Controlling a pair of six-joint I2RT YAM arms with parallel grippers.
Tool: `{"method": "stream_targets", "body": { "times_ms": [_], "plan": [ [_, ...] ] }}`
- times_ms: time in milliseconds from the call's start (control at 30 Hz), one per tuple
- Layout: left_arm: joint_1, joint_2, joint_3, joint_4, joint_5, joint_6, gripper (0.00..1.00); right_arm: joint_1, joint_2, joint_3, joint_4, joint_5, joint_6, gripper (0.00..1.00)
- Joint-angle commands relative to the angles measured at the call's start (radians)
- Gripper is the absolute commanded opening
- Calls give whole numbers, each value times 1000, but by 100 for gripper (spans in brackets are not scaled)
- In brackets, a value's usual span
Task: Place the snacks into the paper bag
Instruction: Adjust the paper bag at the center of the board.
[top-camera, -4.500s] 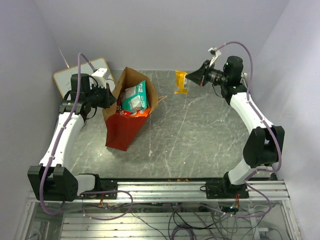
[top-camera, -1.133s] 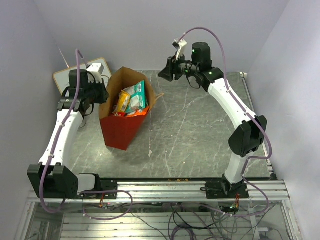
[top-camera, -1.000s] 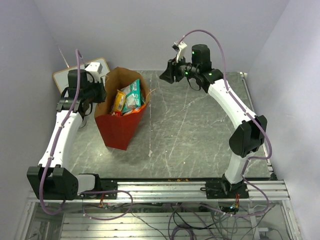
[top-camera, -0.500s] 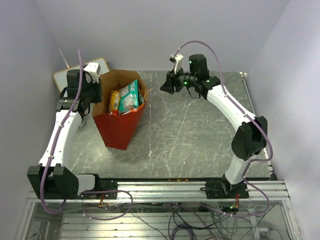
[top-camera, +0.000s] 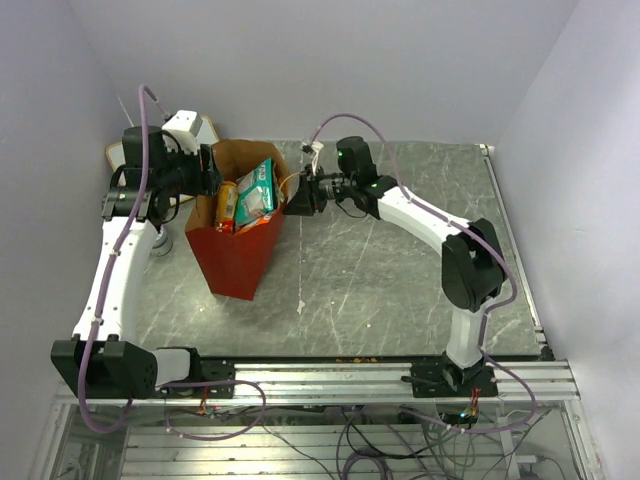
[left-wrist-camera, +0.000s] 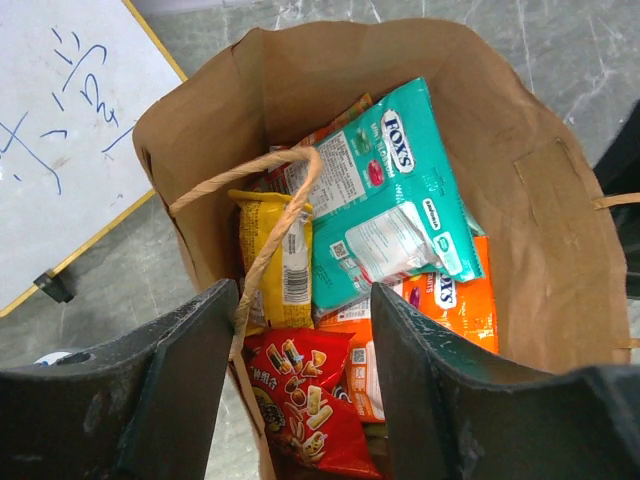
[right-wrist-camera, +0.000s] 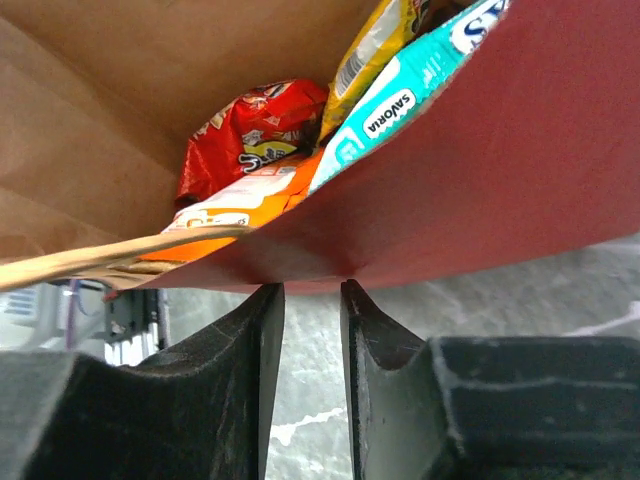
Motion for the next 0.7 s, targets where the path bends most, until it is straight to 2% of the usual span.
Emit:
{"method": "stream_targets", "body": {
  "times_ms": [0, 300, 467, 667],
  "plan": [
    [6, -12, 35, -24, 44, -16, 68, 16, 85, 30, 170, -74, 192, 28],
    [6, -43, -1, 11, 64, -13, 68, 17, 153, 53, 239, -147, 277, 27],
    [6, -71, 11, 13, 78, 10, 68, 16, 123, 38, 118, -131, 122, 30],
    [6, -90, 43, -3, 31, 44, 68, 2, 30, 18, -32, -85, -75, 39]
  ]
}}
